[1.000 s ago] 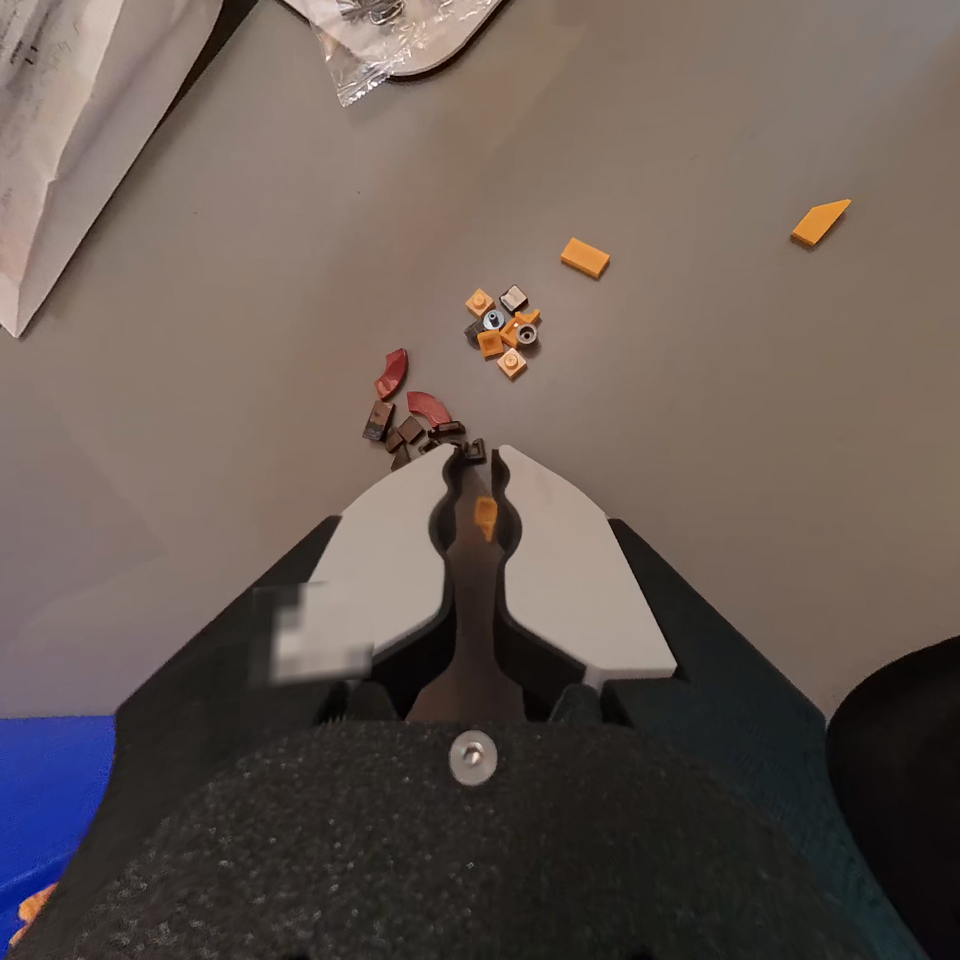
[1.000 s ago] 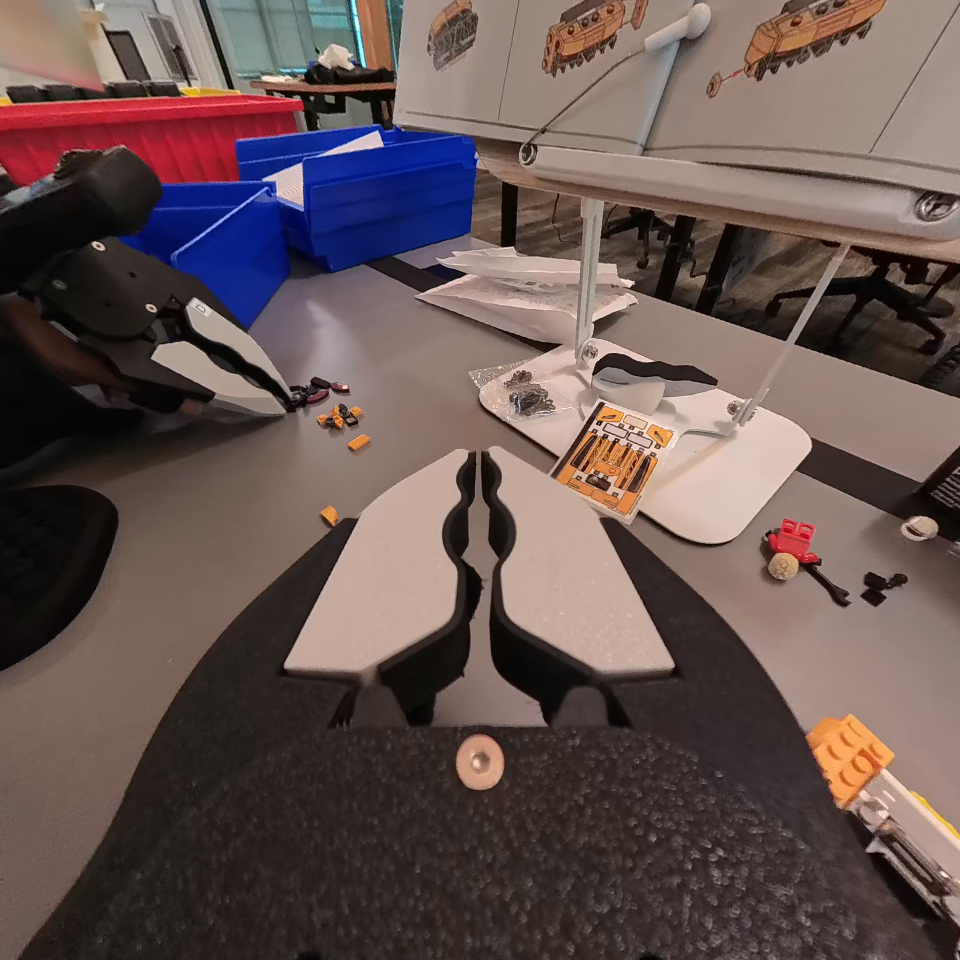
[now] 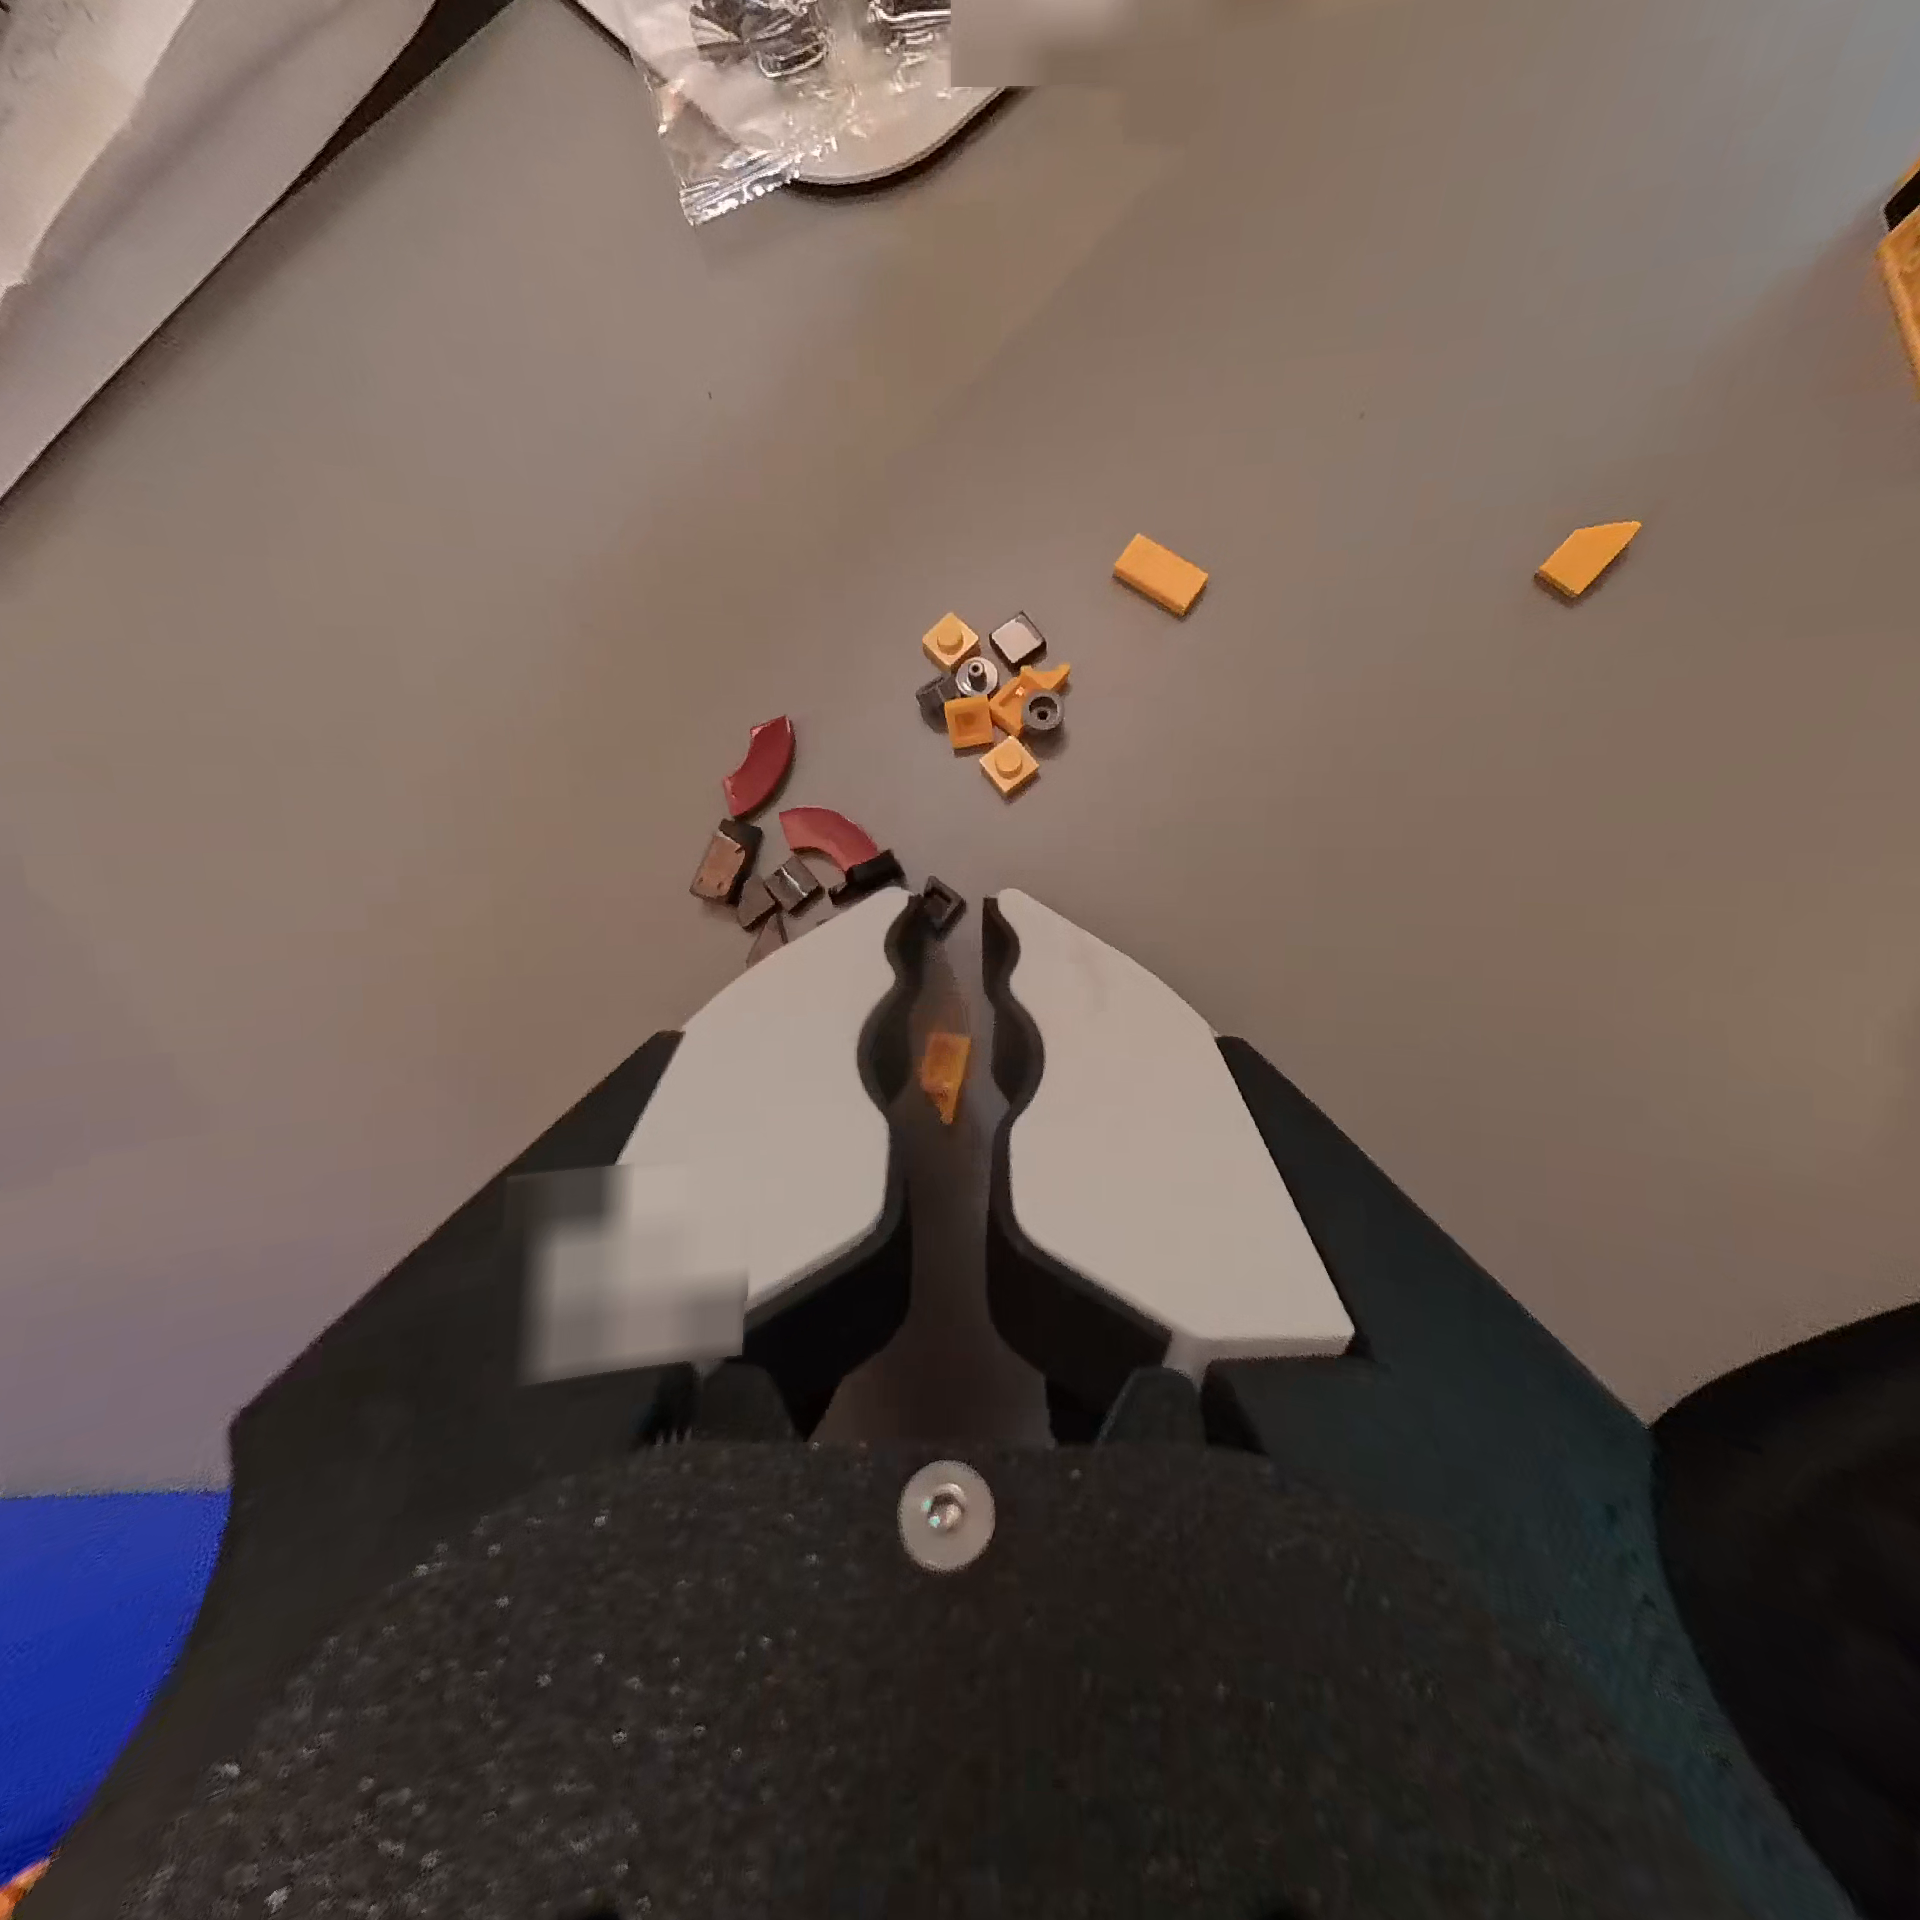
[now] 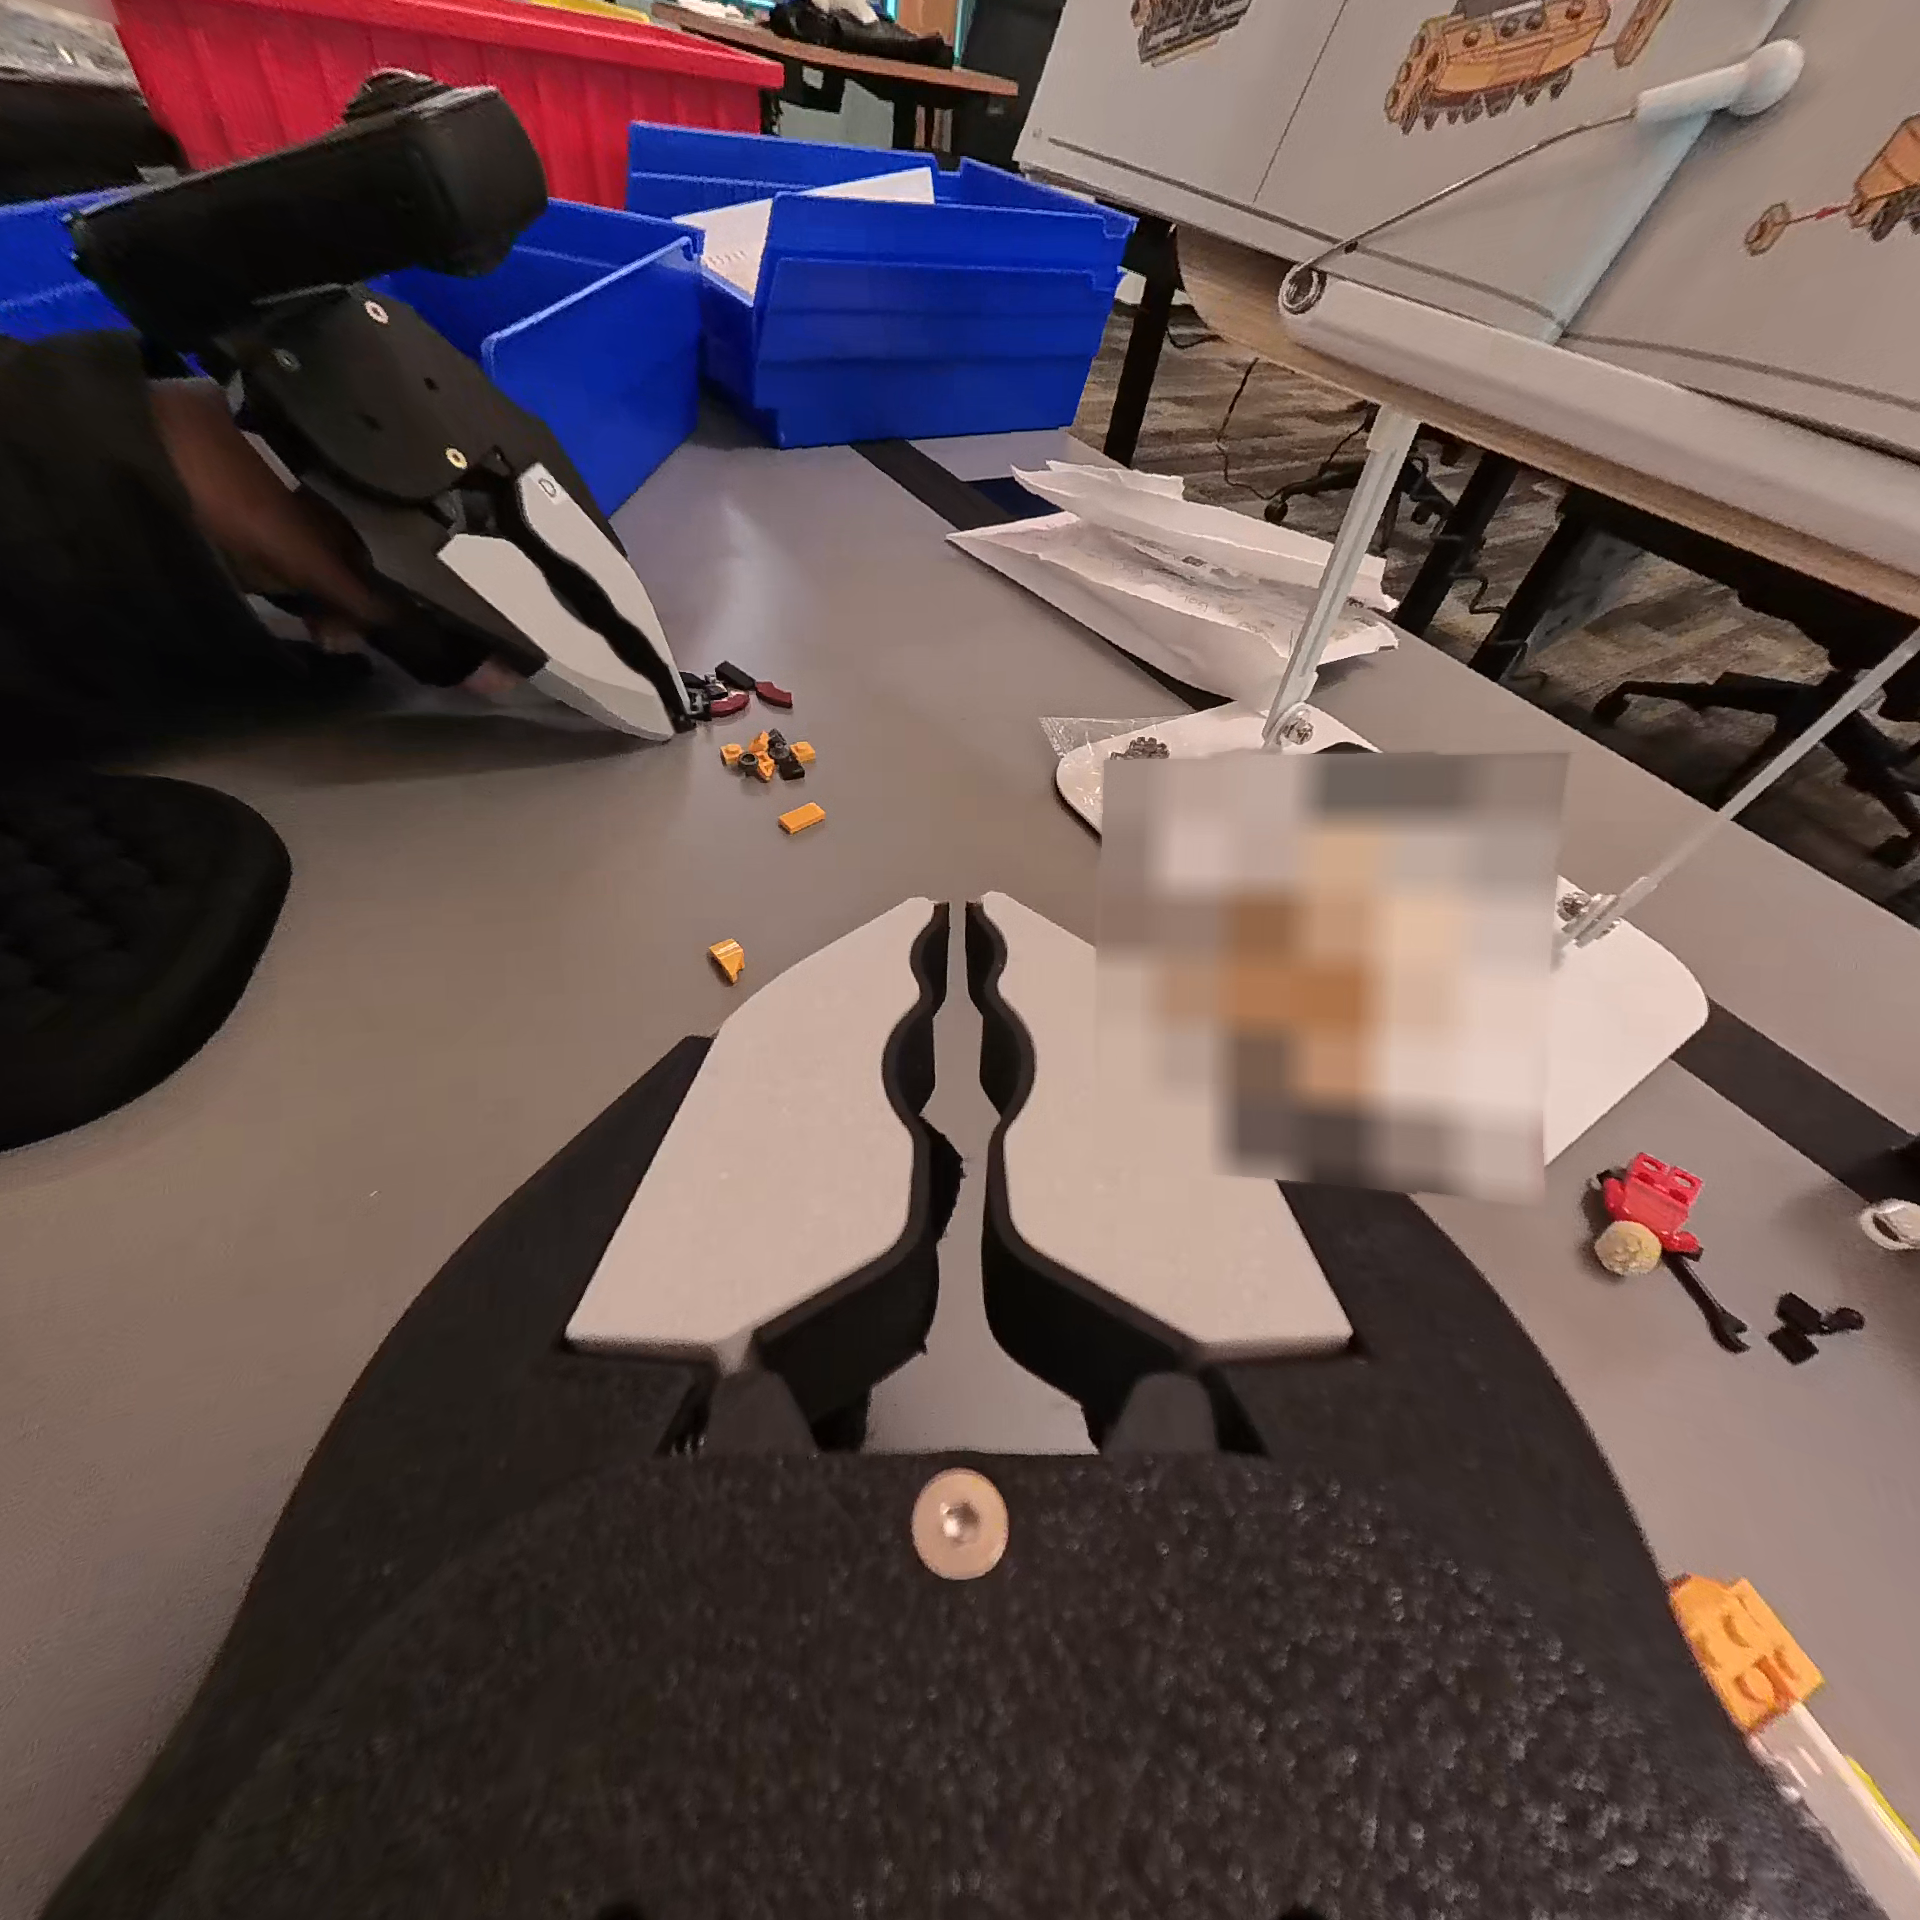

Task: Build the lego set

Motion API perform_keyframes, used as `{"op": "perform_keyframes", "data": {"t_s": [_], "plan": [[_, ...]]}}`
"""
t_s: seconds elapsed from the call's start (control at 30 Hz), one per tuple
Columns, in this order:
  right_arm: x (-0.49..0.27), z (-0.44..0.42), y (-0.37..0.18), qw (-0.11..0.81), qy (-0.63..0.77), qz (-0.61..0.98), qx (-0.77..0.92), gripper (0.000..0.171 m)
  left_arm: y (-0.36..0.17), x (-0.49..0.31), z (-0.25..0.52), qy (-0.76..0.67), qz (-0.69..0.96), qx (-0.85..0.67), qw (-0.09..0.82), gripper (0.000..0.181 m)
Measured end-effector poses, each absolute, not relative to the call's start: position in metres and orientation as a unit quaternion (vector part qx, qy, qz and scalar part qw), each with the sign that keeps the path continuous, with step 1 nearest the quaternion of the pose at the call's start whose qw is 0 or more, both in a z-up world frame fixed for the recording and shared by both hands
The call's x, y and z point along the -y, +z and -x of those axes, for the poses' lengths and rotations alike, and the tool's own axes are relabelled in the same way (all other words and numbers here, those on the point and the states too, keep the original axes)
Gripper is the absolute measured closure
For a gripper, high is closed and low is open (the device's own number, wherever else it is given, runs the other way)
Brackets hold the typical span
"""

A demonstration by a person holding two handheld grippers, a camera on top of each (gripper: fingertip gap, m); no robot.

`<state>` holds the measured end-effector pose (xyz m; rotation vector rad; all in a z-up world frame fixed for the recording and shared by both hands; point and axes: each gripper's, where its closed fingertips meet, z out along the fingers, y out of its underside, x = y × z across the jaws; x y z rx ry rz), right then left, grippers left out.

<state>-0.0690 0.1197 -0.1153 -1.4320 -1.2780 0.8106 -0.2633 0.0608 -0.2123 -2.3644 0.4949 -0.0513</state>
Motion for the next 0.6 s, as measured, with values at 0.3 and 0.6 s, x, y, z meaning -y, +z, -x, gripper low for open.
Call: {"op": "perform_keyframes", "data": {"t_s": [0.3,0.6], "plan": [[-0.118,0.07,-0.116,0.502,0.337,0.593,0.532,0.168,-0.213,-0.065,0.258,-0.054,0.912,-0.179,0.365,0.175],[-0.077,0.081,-0.105,0.511,0.359,0.514,0.588,0.161,-0.131,-0.054,0.165,-0.43,0.773,-0.141,0.445,0.178]]}}
